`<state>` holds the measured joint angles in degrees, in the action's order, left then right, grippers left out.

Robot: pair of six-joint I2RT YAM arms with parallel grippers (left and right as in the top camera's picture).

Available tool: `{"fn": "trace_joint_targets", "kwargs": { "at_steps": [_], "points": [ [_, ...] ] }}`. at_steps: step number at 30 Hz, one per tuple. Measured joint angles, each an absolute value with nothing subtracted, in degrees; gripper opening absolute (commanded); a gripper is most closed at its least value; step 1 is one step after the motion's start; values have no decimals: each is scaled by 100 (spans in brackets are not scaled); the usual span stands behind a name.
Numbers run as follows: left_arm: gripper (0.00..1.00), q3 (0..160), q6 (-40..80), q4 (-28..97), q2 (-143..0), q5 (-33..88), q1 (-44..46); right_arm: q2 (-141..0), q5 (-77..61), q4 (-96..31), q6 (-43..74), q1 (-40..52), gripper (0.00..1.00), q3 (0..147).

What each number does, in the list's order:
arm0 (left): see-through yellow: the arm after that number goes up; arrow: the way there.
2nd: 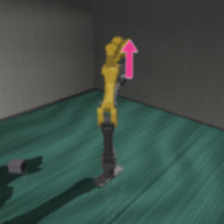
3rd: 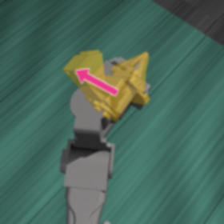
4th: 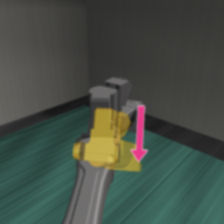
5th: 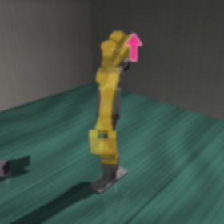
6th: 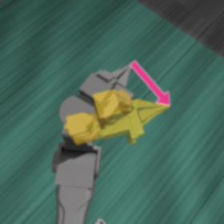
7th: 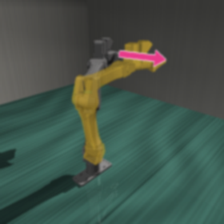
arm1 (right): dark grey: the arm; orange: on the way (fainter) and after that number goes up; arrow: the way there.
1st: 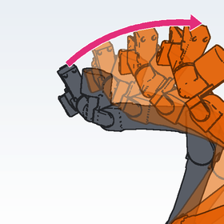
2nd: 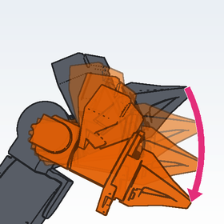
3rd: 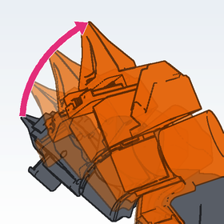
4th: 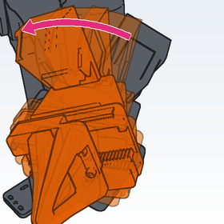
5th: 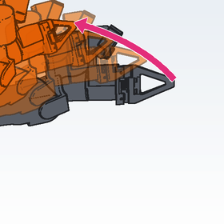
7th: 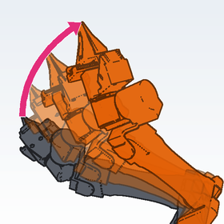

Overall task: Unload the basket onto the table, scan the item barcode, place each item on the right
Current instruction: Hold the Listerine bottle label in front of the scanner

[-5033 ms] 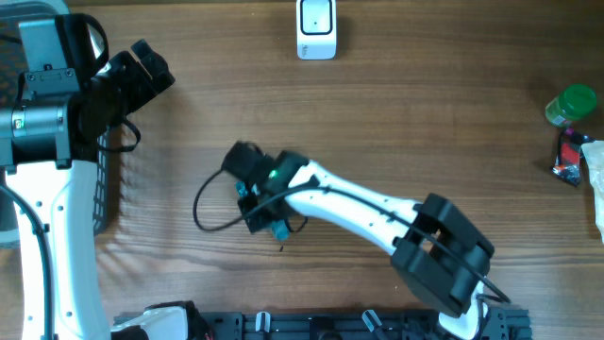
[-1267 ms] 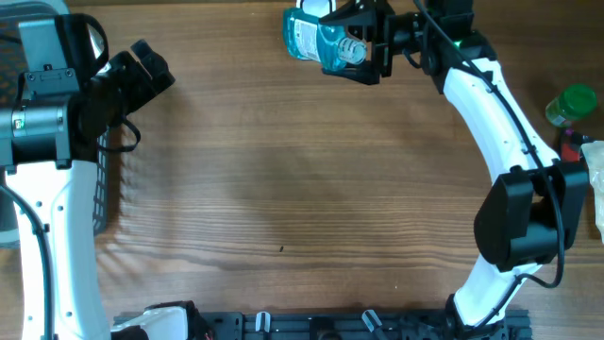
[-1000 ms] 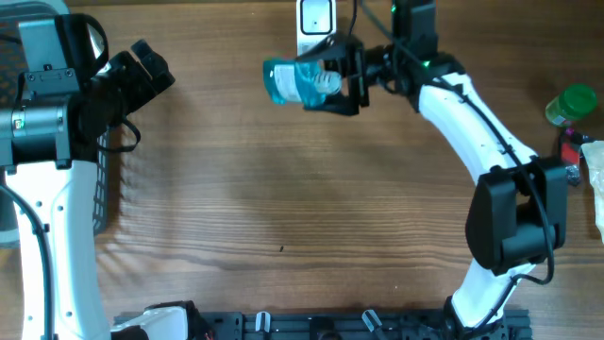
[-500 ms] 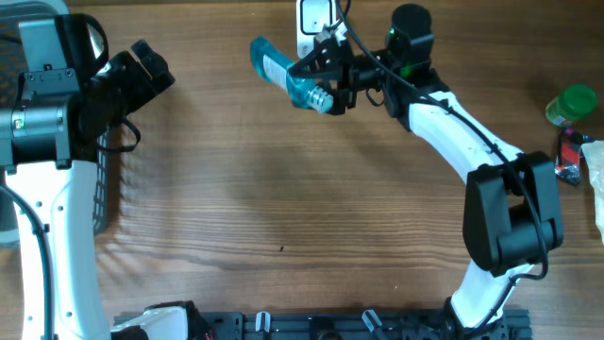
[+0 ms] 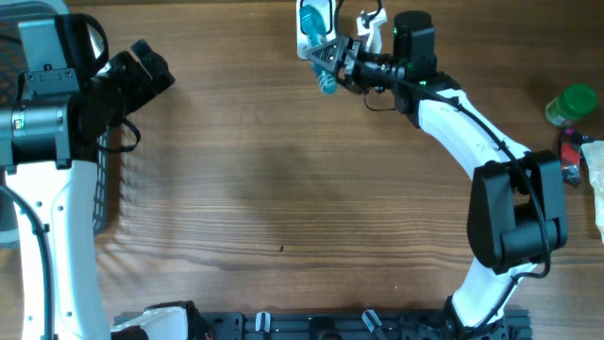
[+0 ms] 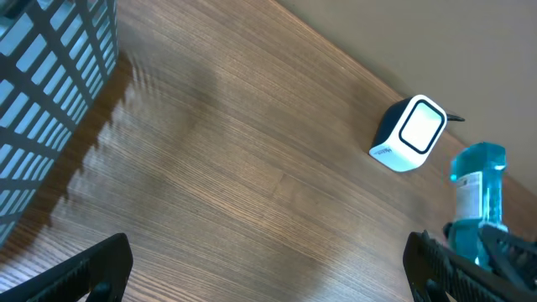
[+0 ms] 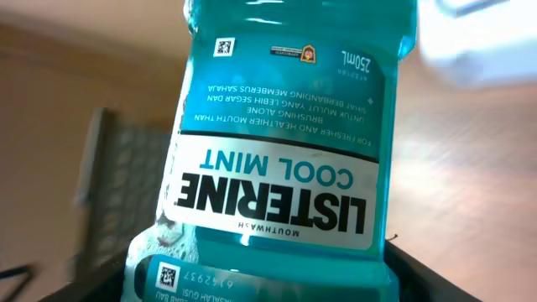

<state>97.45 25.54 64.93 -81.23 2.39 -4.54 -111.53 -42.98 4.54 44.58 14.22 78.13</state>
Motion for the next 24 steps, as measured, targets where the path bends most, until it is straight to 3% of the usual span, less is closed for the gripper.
{"fn": "trace_joint_targets", "kwargs": {
  "at_steps": [6,11,16,24],
  "points": [
    [100,9745,2554,6495,-8123,239,-454,-11153,-1909,414,3085,1765,34,7813],
    [100,9745,2554,6495,-8123,239,-454,-11198,-681,1007,2425,2226,35,7813],
    [100,9745,2554,6495,-8123,239,-454,-11773,-215,1772,2169,2305,35,7867],
    [100,9745,2554,6495,-8123,239,-454,-13155,54,1811,1809,2268,34,9067]
  ]
}}
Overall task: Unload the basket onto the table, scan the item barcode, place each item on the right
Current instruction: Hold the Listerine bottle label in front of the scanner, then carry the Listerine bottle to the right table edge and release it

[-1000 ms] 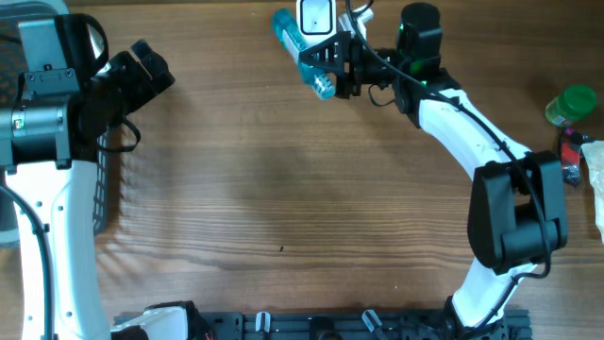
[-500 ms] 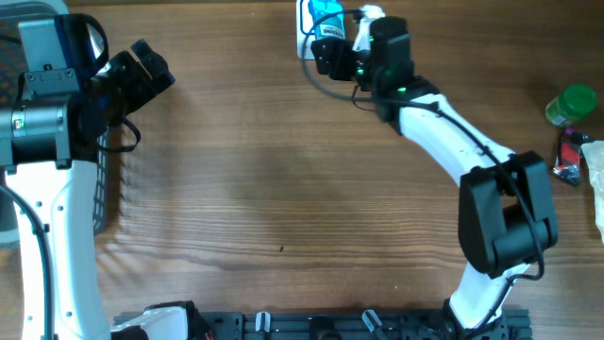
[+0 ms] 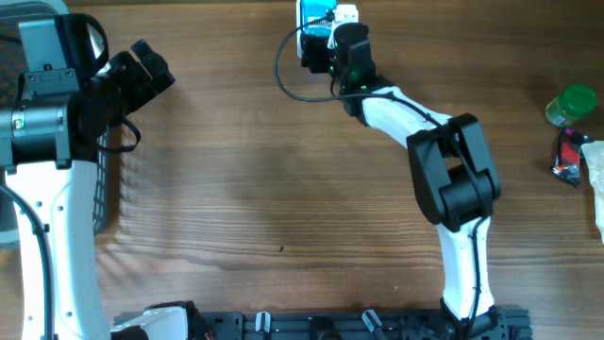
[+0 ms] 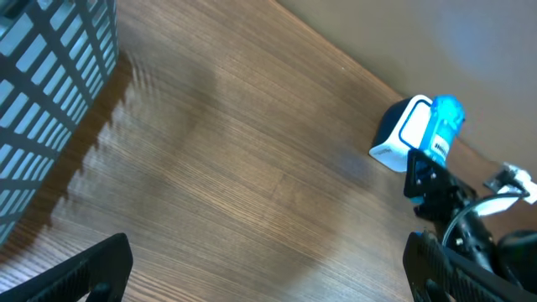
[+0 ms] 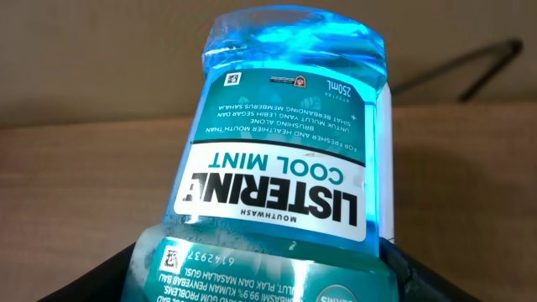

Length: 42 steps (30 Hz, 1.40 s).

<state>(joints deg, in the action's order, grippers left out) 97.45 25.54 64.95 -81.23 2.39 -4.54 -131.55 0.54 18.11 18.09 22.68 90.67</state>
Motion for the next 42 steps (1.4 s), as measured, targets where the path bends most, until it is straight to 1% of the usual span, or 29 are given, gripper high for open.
{"fn": "trace_joint_targets", "kwargs": {
  "at_steps": [15,25,34,35,38,42],
  "points": [
    [100,9745,2554,6495,-8123,239,-454,-13482,305,2504,1922,2270,34,9284],
    [100,9745,2554,6495,-8123,239,-454,-13607,307,2665,1964,2370,34,9284],
    [100,9745,2554,6495,-8123,239,-454,-13609,451,2445,1935,2381,33,9284],
    [100,9745,2554,6495,-8123,239,-454,-13609,475,2335,1922,2381,32,9288],
    [100,9745,2554,6495,-8123,239,-454,-13594,523,1844,1874,2381,31,9308],
    [100,9745,2554,6497,-8123,239,-454,-13227,585,1238,1737,2386,31,9306]
  ]
}}
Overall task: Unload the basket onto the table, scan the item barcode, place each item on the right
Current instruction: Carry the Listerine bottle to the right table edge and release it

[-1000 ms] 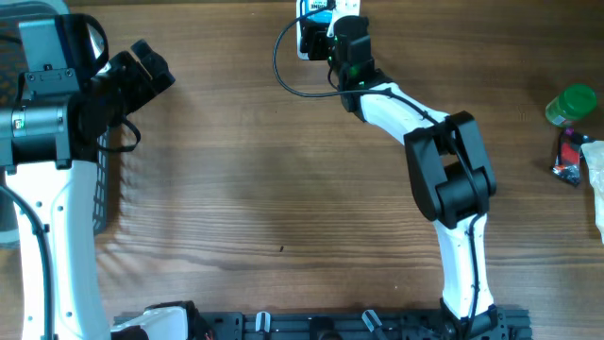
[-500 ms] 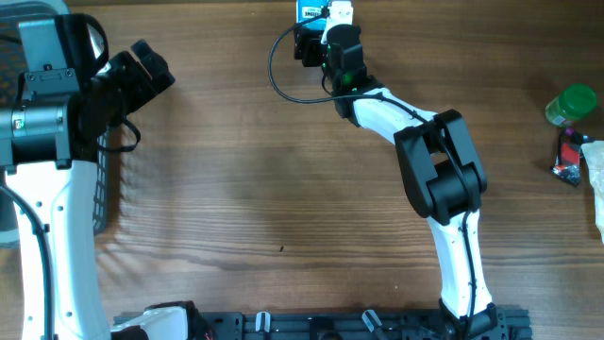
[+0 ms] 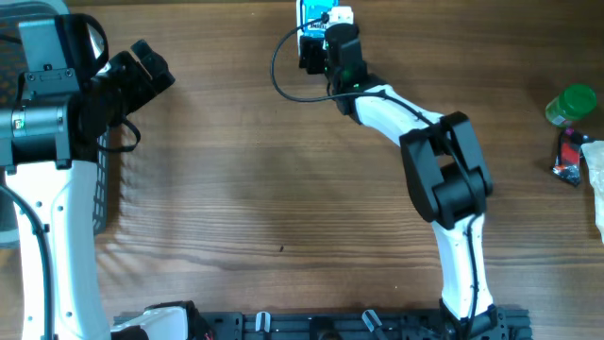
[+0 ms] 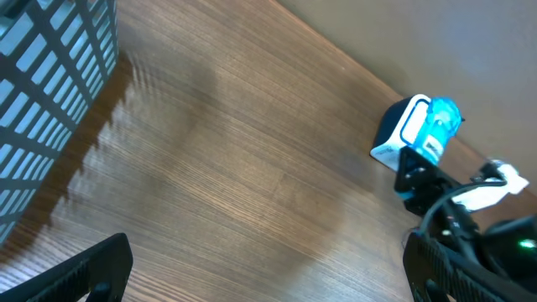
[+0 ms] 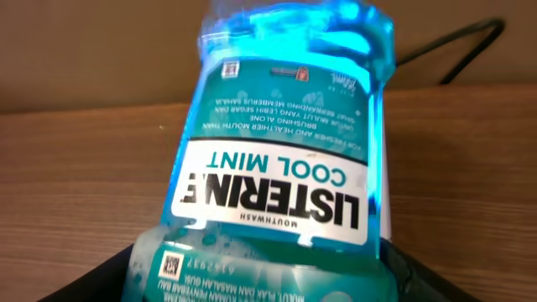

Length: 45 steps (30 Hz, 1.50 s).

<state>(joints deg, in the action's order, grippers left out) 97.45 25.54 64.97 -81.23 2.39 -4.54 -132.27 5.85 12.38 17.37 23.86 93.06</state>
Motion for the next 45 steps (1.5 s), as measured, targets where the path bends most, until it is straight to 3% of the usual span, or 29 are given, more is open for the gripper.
{"fn": "trace_joint_targets", "kwargs": {
  "at_steps": [7,13,16,18,22,33,34,37,40,45],
  "points": [
    [100,9745,2554,6497,-8123,239,-454,-11120,1378,-445,1409,2370,31,9332],
    [100,9745,2554,6495,-8123,239,-454,-9583,2213,-3651,2150,2012,32,9509],
    [100,9745,2554,6499,-8123,239,-454,-9421,2405,-5867,3044,1151,33,9470],
    [100,9745,2554,6497,-8123,239,-454,-9424,2414,-6407,3492,574,33,9288],
    [100,9745,2554,6490,-8123,239,-454,-9424,2451,-5909,3835,-449,38,8709],
    [100,9745,2554,6495,-8123,239,-454,-9900,2464,-3116,3988,-2604,37,6265],
    [100,9745,2554,6495,-8123,239,-454,-10038,2467,-2965,3983,-2753,41,6228],
    [100,9745,2554,6495,-8123,239,-454,-10180,2410,-2703,3909,-3013,100,6226],
    [100,9745,2554,6495,-8123,239,-454,-10180,2069,-2711,3741,-3107,100,6254],
    [100,9745,2554,6497,-8123,239,-454,-9717,1352,-3992,3524,-3105,100,7188]
  ]
}}
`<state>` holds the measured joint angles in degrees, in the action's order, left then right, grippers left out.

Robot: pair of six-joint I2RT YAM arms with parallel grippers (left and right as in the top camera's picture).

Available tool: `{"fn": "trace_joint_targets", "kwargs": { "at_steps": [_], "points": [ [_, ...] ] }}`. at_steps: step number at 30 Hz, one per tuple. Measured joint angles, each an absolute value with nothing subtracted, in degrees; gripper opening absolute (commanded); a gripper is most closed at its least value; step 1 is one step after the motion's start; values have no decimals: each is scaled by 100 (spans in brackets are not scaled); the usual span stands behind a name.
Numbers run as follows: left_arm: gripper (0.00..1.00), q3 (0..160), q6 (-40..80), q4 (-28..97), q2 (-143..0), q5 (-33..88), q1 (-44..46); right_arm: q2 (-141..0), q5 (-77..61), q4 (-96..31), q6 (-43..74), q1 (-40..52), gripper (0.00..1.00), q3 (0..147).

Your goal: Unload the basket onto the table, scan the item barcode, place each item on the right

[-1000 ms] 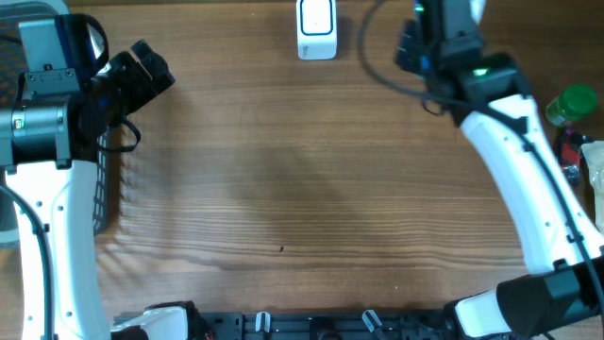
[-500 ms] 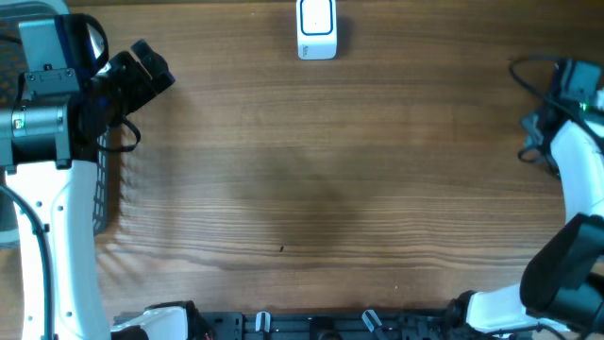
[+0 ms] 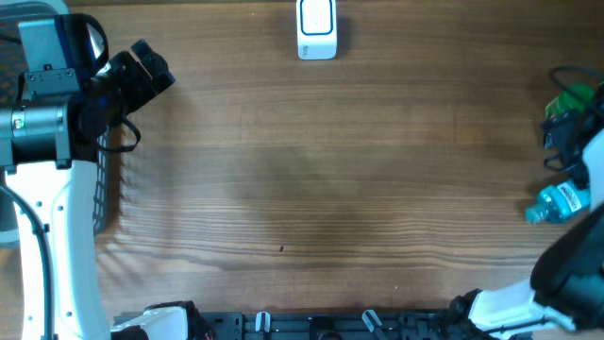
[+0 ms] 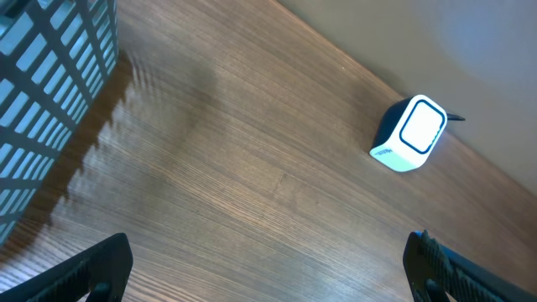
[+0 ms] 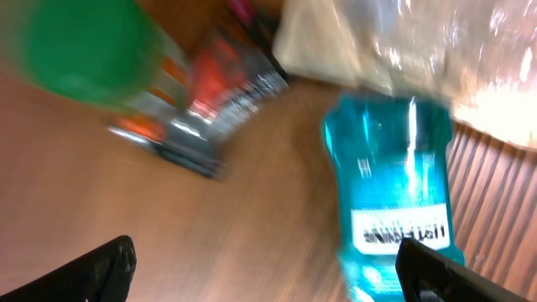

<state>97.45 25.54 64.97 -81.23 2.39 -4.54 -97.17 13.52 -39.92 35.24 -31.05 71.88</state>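
The white barcode scanner [image 3: 316,28] stands alone at the table's far edge, also in the left wrist view as the scanner [image 4: 409,134]. The blue Listerine mouthwash bottle [image 3: 557,203] lies on its side at the far right. In the blurred right wrist view the bottle [image 5: 393,189] lies below my right gripper [image 5: 264,268], whose jaws stand wide open with nothing gripped. The bottle's lower end is near the right fingertip [image 5: 436,268]. My left gripper [image 4: 268,273] is open over bare wood at the far left, far from the bottle.
A green-capped container [image 3: 574,99] stands at the right edge, with a red and black packet [image 5: 214,105] and a clear plastic bag [image 5: 419,46] beside the bottle. A blue-grey basket [image 4: 46,101] sits at the left edge under the left arm.
My right gripper was shut on the bottle in front of the scanner. Now the bottle lies at the table's right side and the gripper is open above it. The left arm has not moved.
My right gripper held the mouthwash bottle just right of the scanner. Then it held the bottle right against the scanner's face for two moments. Now the bottle lies among the items at the right and the gripper is open.
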Motion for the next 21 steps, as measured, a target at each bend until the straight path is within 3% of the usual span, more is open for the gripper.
{"fn": "trace_joint_targets", "kwargs": {
  "at_steps": [4,9,12,16,21],
  "points": [
    [100,9745,2554,6490,-8123,239,-454,-8047,821,-3527,3529,-2995,100,7732],
    [100,9745,2554,5778,-8123,215,-454,-5778,-163,-143,3524,-2729,100,8077],
    [100,9736,2491,4770,-8123,150,-454,-5269,-690,1007,3472,-2729,100,8132],
    [100,9736,2182,2724,-8152,-113,-454,-5065,-1181,222,2867,-2714,100,8071],
    [100,9736,1400,2414,-8123,-174,-454,-4716,-1280,-2010,1520,-2510,100,7972]
  ]
}}
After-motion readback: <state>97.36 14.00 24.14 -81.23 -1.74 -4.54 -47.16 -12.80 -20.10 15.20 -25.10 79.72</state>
